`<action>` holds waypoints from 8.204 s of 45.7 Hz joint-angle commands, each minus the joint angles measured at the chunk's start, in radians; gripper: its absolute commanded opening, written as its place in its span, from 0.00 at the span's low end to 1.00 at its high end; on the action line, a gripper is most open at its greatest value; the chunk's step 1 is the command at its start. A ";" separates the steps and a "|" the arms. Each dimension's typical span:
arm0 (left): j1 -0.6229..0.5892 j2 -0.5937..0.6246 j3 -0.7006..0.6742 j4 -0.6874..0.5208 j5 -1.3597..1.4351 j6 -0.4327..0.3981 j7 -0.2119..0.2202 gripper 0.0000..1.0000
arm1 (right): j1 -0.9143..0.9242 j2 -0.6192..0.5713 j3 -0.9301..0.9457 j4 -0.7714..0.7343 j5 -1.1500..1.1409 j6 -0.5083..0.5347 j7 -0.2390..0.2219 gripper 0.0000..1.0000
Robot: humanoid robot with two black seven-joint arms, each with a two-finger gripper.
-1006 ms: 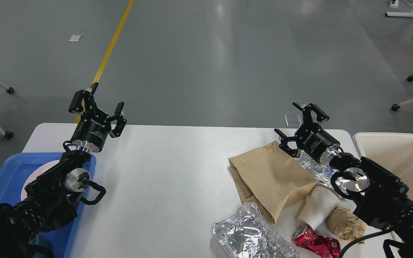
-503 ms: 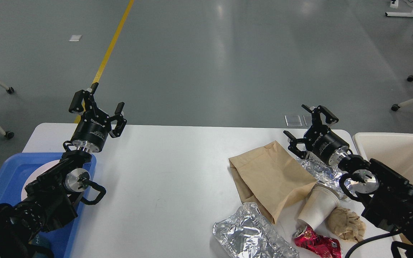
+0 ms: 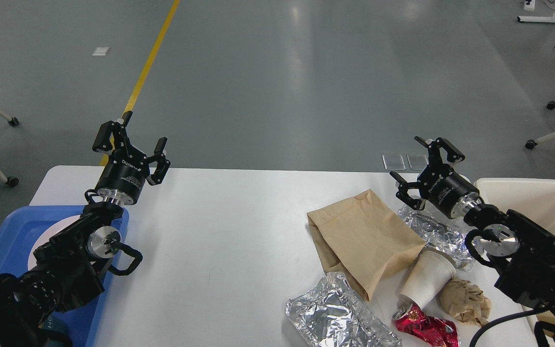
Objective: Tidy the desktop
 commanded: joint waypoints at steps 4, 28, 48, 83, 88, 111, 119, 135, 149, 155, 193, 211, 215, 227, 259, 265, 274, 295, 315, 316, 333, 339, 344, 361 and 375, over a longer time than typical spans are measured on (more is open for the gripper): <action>0.000 -0.001 0.000 0.000 -0.001 0.000 0.000 0.97 | -0.009 0.005 -0.006 0.001 0.000 0.000 0.000 1.00; 0.000 0.001 0.000 0.000 0.001 0.000 0.000 0.97 | 0.207 -0.187 -0.377 -0.002 -0.006 0.005 0.000 1.00; 0.000 -0.001 0.000 0.000 -0.001 -0.001 0.000 0.97 | 0.663 -0.413 -0.957 0.009 -0.009 0.009 0.000 1.00; 0.000 -0.001 0.000 0.000 -0.001 -0.001 0.000 0.97 | 1.069 -0.290 -2.095 0.435 -0.015 0.018 0.003 1.00; 0.000 0.001 0.000 0.000 -0.001 0.000 0.000 0.97 | 1.074 -0.275 -2.098 0.542 -0.012 0.017 0.003 1.00; 0.000 0.001 0.000 0.000 -0.001 0.000 0.000 0.97 | 0.728 -0.192 -2.036 0.546 -0.012 -0.212 0.002 1.00; 0.000 -0.001 0.000 0.000 -0.001 0.000 0.000 0.97 | 0.634 -0.199 -2.029 0.487 0.001 -0.265 0.003 1.00; 0.000 -0.001 0.000 0.000 -0.001 0.000 0.000 0.97 | 0.497 -0.195 -1.917 0.478 0.103 -0.445 0.002 1.00; 0.000 -0.001 0.000 0.000 -0.001 0.000 0.000 0.96 | 0.497 -0.195 -1.924 0.478 0.109 -0.443 0.002 0.68; 0.000 -0.001 0.000 0.000 -0.001 0.000 0.000 0.96 | 0.496 -0.193 -1.919 0.483 0.109 -0.436 0.003 0.41; 0.000 -0.001 0.000 0.000 0.001 -0.001 0.000 0.97 | 0.523 -0.186 -1.905 0.480 0.110 -0.310 0.008 0.00; 0.000 0.001 0.000 0.000 0.001 0.000 0.000 0.96 | 0.697 -0.247 -1.953 0.487 0.092 -0.195 0.002 0.00; 0.000 -0.001 0.000 0.000 0.001 -0.001 0.000 0.97 | 0.818 -0.293 -2.008 0.492 0.087 -0.008 0.003 0.00; 0.000 -0.001 0.000 0.000 -0.001 0.000 0.000 0.97 | 1.214 -0.362 -2.167 0.483 0.081 0.268 0.002 0.00; 0.000 -0.001 0.000 0.000 -0.001 0.000 0.000 0.97 | 0.831 -0.695 -2.093 0.240 -0.068 -0.137 0.000 0.00; 0.000 -0.001 0.000 0.000 -0.001 -0.001 0.000 0.97 | 0.613 -0.689 -1.921 0.237 -0.061 -0.337 0.000 0.00; 0.000 0.001 0.000 0.000 -0.001 -0.001 0.000 0.97 | 0.303 -0.635 -1.611 0.181 -0.063 -0.532 0.005 0.00; 0.000 -0.001 0.000 0.000 -0.001 0.000 0.000 0.97 | 0.086 -0.528 -1.430 0.081 -0.063 -0.548 0.005 0.42; 0.000 -0.001 0.000 0.000 0.001 0.000 0.000 0.96 | 0.105 -0.538 -1.434 0.099 -0.063 -0.529 0.006 0.81; 0.000 -0.001 0.000 0.000 -0.001 -0.001 0.000 0.97 | 0.108 -0.540 -1.436 0.104 -0.063 -0.529 0.008 0.84; 0.000 -0.001 0.000 0.000 -0.001 0.000 0.000 0.97 | 0.517 -0.612 -1.709 0.200 -0.071 -0.364 0.009 0.94; 0.000 0.001 0.000 0.000 -0.001 0.000 0.000 0.96 | 0.719 -0.606 -1.868 0.265 -0.071 -0.273 0.009 0.94; 0.000 -0.001 0.000 0.000 -0.001 0.000 0.000 0.97 | 0.877 -0.585 -1.963 0.340 -0.074 -0.206 0.009 0.94; 0.000 0.001 0.000 0.000 -0.001 -0.001 0.000 0.96 | 1.125 -0.391 -2.008 0.478 -0.083 0.086 -0.003 0.94; 0.000 0.001 0.000 0.000 0.001 0.000 0.000 0.97 | 1.183 -0.210 -2.034 0.593 -0.083 0.245 -0.001 0.95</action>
